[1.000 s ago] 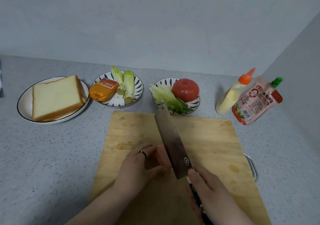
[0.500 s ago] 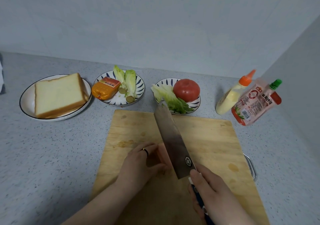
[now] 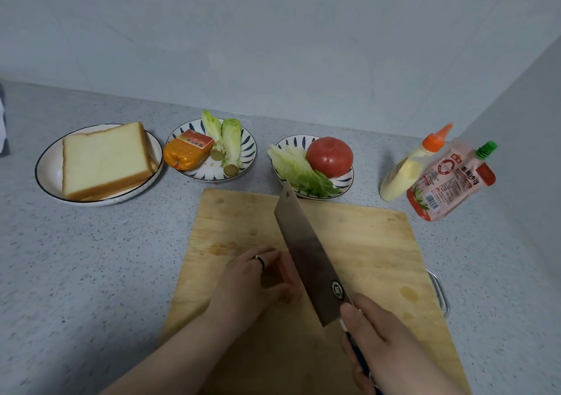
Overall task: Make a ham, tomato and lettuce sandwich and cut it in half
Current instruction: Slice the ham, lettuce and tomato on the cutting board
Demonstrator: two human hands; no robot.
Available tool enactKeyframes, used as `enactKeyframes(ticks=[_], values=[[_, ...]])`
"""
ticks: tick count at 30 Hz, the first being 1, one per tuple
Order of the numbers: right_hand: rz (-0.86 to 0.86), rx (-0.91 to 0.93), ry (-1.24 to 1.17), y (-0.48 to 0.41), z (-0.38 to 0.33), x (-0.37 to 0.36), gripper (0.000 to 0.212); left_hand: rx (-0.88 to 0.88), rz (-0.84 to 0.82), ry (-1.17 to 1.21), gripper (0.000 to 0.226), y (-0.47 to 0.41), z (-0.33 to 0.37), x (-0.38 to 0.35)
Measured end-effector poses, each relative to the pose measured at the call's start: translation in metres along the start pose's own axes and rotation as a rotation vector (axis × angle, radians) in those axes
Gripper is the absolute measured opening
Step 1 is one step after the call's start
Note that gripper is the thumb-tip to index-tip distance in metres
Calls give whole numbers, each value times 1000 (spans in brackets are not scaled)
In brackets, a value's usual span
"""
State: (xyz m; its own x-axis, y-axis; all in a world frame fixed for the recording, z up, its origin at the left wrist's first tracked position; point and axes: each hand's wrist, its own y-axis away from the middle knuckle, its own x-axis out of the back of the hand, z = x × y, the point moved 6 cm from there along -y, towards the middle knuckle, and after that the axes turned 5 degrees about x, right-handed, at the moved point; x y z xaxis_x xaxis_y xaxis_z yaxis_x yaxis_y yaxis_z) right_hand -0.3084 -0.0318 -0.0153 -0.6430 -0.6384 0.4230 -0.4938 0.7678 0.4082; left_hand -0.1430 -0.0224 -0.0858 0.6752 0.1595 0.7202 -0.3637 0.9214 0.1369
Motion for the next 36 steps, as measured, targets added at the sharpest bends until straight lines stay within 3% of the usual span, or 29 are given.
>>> enactKeyframes(ticks=[6, 14, 18, 23, 28, 34, 36], values=[[-40, -16, 108, -7, -7, -4, 23, -7, -20, -5, 64, -5, 0, 2], [-27, -52, 76, -19, -2, -9, 24, 5, -24, -13, 63, -5, -2, 0], [-8, -22, 93, -25, 3, -16, 16, -1, -13, 3, 64, -6, -2, 1], [18, 13, 150, -32, 11, -23, 33, -18, -21, 4, 64, -5, 0, 1], [43, 66, 142, -32, 15, -27, 26, -19, -13, 7, 65, -5, 0, 1], [2, 126, 91, -30, 10, -24, 39, -22, -15, 20, 65, -4, 0, 0], [-13, 115, 69, -31, 10, -24, 32, -20, -12, 23, 66, -4, 0, 1]])
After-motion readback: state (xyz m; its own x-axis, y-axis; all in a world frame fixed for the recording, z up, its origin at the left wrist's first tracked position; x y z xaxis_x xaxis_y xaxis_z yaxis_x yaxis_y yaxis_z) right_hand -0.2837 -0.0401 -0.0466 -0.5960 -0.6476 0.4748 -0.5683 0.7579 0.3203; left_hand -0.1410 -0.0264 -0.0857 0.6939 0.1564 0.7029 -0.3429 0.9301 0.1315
